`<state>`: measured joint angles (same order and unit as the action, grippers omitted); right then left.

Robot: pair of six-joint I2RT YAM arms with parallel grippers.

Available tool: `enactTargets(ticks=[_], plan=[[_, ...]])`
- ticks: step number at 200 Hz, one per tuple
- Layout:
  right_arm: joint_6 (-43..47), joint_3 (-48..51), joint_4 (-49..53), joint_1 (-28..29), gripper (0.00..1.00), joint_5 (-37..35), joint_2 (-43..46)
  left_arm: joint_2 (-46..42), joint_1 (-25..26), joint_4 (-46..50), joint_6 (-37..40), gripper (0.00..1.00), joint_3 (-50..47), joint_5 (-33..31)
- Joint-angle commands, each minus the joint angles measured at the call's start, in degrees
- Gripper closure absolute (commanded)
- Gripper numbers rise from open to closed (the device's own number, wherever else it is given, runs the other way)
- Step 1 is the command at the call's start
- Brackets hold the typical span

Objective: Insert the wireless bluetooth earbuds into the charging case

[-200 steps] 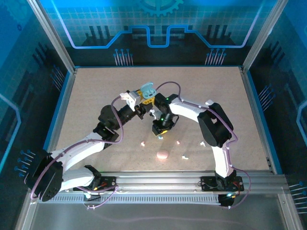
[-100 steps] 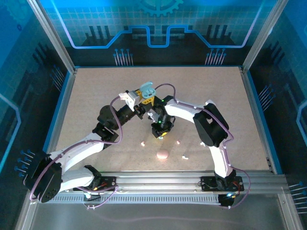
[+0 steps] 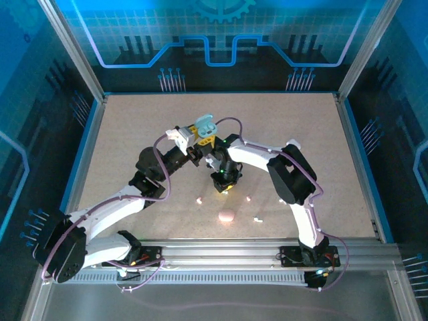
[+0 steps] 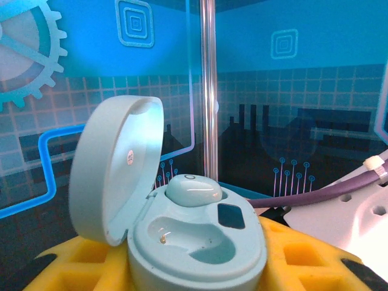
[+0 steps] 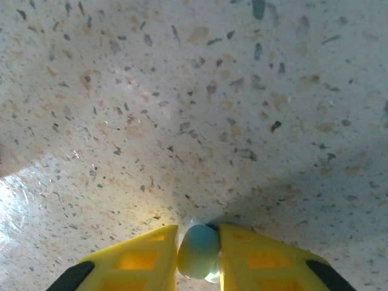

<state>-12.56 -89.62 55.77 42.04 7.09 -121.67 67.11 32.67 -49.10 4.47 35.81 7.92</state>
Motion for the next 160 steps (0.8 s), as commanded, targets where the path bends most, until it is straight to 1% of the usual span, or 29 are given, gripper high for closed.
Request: enactTargets(ticks=[1, 24, 52, 64, 87, 107, 122, 142, 160], plan=[[-1.6, 1.8, -0.6, -0.9, 0.79, 1.2, 4.5, -0.6, -0.4, -0.8, 0.1, 0.64, -0.2, -0.2], [-3.1, 5.5, -4.0, -4.3, 0.79, 6.3, 10.3, -0.1, -0.4, -0.8, 0.1, 0.64, -0.2, -0.2], [-5.6, 11.3, -9.8, -10.6, 0.79, 16.8, 18.7, 0.8, -0.4, -1.0, -0.3, 0.64, 0.0, -0.3], [-7.4, 14.4, -12.8, -14.2, 0.79, 23.1, 22.3, 1.1, -0.5, -1.1, -0.4, 0.64, 0.0, -0.4], [-11.4, 19.7, -20.1, -20.9, 0.79, 37.9, 28.8, 2.1, -0.4, -1.0, -0.5, 0.64, 0.0, -1.1], [-11.9, 19.8, -21.3, -24.3, 0.79, 46.7, 32.7, 3.6, -0.4, -1.1, -0.6, 0.64, 0.3, -1.2], [-14.1, 19.8, -23.8, -26.3, 0.79, 53.2, 35.1, 5.3, -0.5, -1.6, -0.7, 0.64, 0.6, -1.2], [-18.2, 19.5, -27.3, -28.1, 0.78, 58.2, 37.7, 7.9, -0.5, -2.4, -0.7, 0.64, 0.7, -0.5], [-21.3, 18.9, -30.0, -28.9, 0.78, 59.8, 39.8, 9.7, -0.2, -2.5, -0.2, 0.65, 1.1, -0.3]])
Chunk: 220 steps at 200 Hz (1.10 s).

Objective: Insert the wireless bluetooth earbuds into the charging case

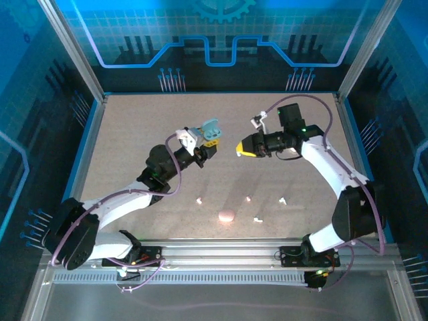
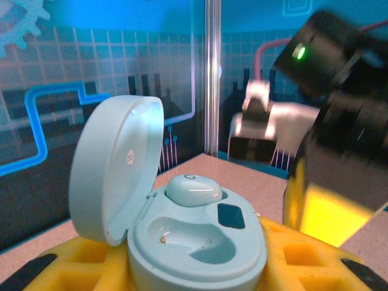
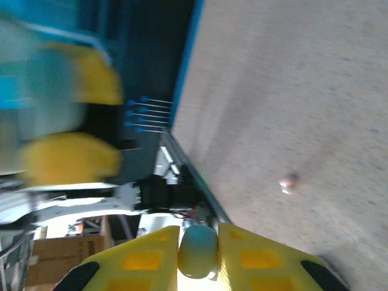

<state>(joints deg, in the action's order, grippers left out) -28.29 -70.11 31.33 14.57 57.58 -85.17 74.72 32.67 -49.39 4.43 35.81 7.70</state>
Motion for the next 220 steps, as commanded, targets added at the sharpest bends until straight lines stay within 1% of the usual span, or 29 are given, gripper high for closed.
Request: enactTargets(ticks=[1, 45, 68, 101, 117, 147, 168, 184, 220], plan=[[-5.7, -0.7, -5.6, -1.5, 0.78, 9.3, 3.3, 2.2, -0.2, -2.3, -0.2, 0.65, 1.1, -0.1], [-9.4, -3.4, -7.0, -1.6, 0.78, 8.8, 5.5, 5.7, 2.1, -2.4, 2.3, 0.65, 2.8, -0.1], [-10.8, -4.1, -7.0, -1.4, 0.78, 6.8, 5.9, 7.5, 3.7, -3.6, 3.1, 0.64, 3.6, -0.7], [-7.4, -6.8, -0.7, 0.7, 0.78, -1.3, 6.0, 10.2, 5.8, -6.1, 3.6, 0.64, 4.9, -1.9], [-4.9, -8.7, 3.1, 2.7, 0.78, -6.6, 5.9, 11.2, 6.8, -7.3, 3.9, 0.64, 5.3, -2.4], [-2.7, -11.3, 6.0, 6.3, 0.78, -12.1, 5.1, 12.5, 8.1, -8.0, 4.6, 0.64, 6.2, -3.0], [-0.4, -13.5, 9.4, 8.5, 0.78, -18.7, 4.0, 12.8, 8.5, -8.7, 4.7, 0.64, 6.4, -3.0], [0.3, -14.5, 10.4, 9.8, 0.78, -21.7, 3.3, 12.8, 8.7, -8.8, 4.6, 0.64, 6.5, -3.0], [0.8, -15.4, 10.7, 11.9, 0.78, -25.8, 2.2, 12.6, 9.1, -8.9, 4.6, 0.64, 6.6, -2.9]])
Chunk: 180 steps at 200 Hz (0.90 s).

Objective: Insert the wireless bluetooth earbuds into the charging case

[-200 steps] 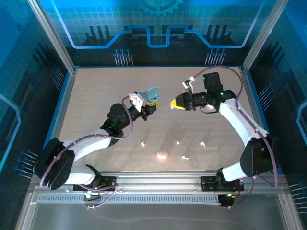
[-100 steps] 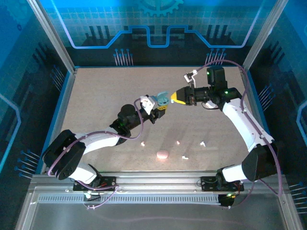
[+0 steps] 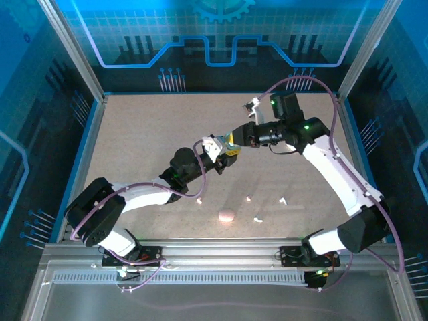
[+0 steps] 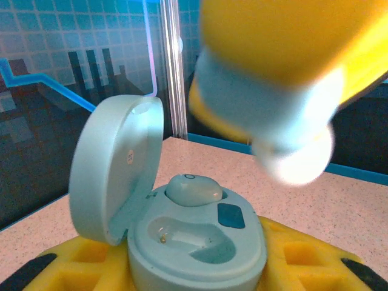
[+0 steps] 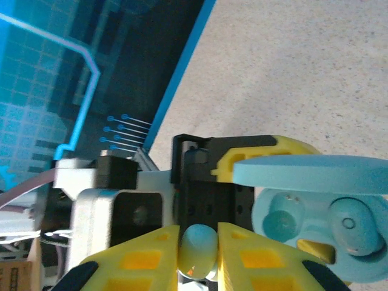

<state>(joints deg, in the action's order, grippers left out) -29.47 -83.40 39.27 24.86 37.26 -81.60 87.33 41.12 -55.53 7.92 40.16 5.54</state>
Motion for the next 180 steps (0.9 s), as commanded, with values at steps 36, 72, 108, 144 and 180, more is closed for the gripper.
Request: enactTargets(ticks=[36, 72, 108, 144, 180], plan=[[2.4, -2.4, 3.0, 2.4, 0.78, -8.7, -1.7, -0.1, 0.9, -3.0, 0.9, 0.64, 2.3, -0.8], [3.1, -2.8, 4.3, 3.0, 0.77, -10.7, -2.3, 0.0, 0.9, -3.2, 1.1, 0.64, 2.4, -0.5], [4.3, -2.9, 5.7, 3.4, 0.77, -13.9, -2.2, -0.1, 0.9, -3.4, 0.8, 0.64, 2.4, -0.3], [4.4, -3.5, 6.0, 4.6, 0.75, -13.6, -3.0, -0.1, 1.0, -3.7, 0.8, 0.64, 2.4, -0.4], [5.2, -5.3, 9.0, 5.5, 0.73, -16.1, -4.0, -0.4, 1.0, -3.8, 0.8, 0.64, 2.3, -0.7]])
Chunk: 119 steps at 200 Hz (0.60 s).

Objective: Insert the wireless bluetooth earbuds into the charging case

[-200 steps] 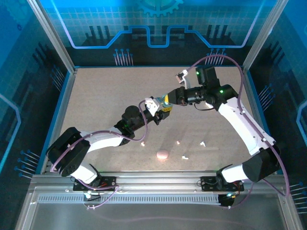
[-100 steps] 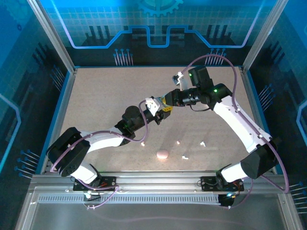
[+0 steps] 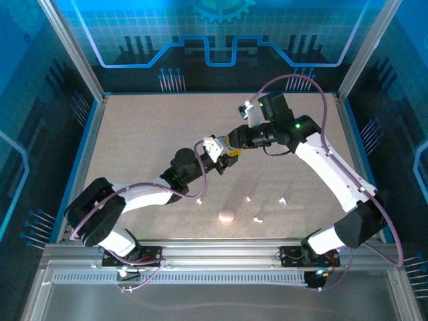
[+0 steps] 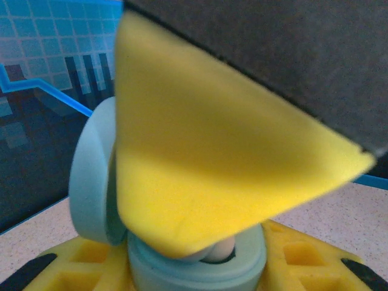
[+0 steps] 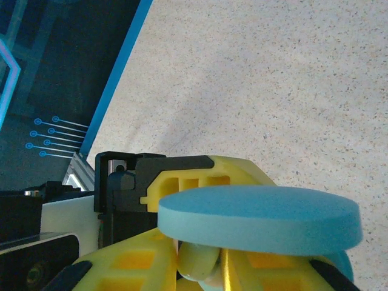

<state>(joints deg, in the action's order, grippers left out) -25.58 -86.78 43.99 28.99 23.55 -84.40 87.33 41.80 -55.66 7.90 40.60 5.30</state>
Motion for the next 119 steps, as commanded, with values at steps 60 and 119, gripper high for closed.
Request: enactTargets(ticks=[60, 119], plan=[[1.5, -3.4, 6.4, 1.7, 0.66, -4.5, -0.8, -0.8, 0.3, -3.8, 0.9, 0.64, 1.7, -0.8], [0.9, -5.0, 6.8, 1.7, 0.62, -4.7, 0.5, -0.7, 0.3, -3.8, 0.9, 0.64, 1.3, -1.1]])
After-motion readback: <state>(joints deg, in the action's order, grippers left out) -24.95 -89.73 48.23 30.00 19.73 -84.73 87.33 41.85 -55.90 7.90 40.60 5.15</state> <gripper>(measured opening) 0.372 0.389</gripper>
